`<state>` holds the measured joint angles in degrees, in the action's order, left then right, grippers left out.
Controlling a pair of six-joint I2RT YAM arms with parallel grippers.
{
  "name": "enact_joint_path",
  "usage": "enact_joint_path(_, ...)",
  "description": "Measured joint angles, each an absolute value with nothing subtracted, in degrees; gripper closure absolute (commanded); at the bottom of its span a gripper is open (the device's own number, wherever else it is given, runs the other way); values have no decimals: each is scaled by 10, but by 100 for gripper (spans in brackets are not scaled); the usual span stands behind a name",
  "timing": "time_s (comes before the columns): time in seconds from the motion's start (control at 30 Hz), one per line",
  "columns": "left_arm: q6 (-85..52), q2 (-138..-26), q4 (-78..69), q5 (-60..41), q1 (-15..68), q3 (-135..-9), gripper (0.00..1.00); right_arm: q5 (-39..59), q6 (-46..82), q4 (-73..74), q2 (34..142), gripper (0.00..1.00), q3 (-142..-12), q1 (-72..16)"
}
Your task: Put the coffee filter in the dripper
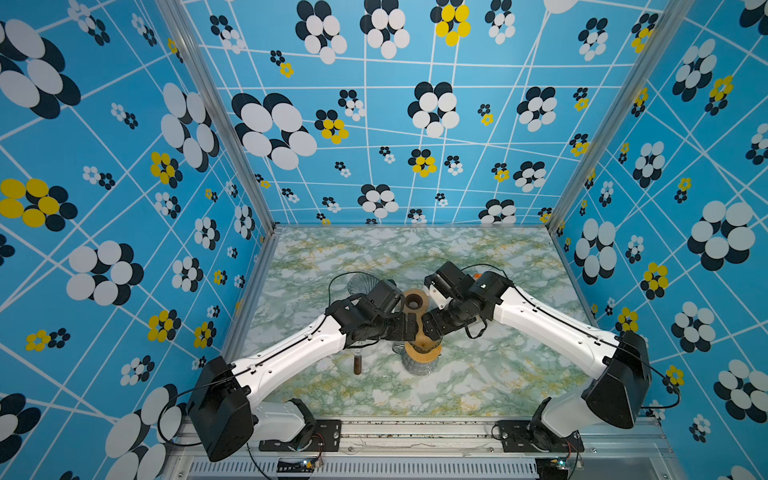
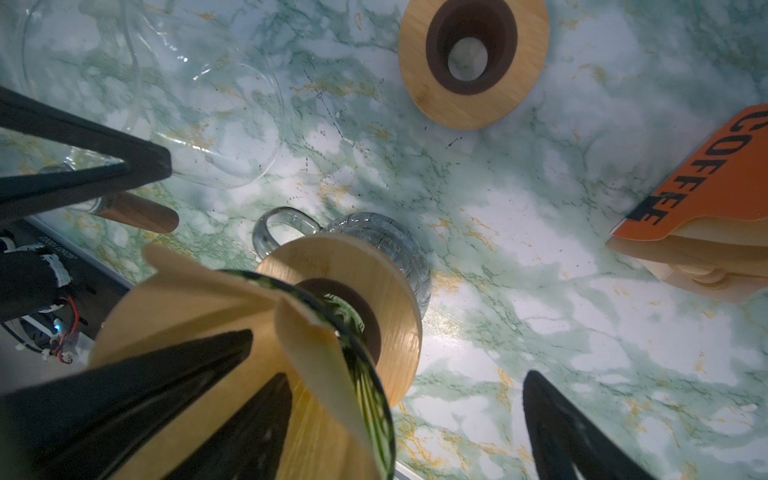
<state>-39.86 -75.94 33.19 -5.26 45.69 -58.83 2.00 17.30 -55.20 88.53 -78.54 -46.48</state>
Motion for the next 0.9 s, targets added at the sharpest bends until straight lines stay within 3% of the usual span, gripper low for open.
enact_joint_path(0.9, -394, -789, 312, -64, 453, -583, 1, 21, 174, -517, 903, 10, -745, -457)
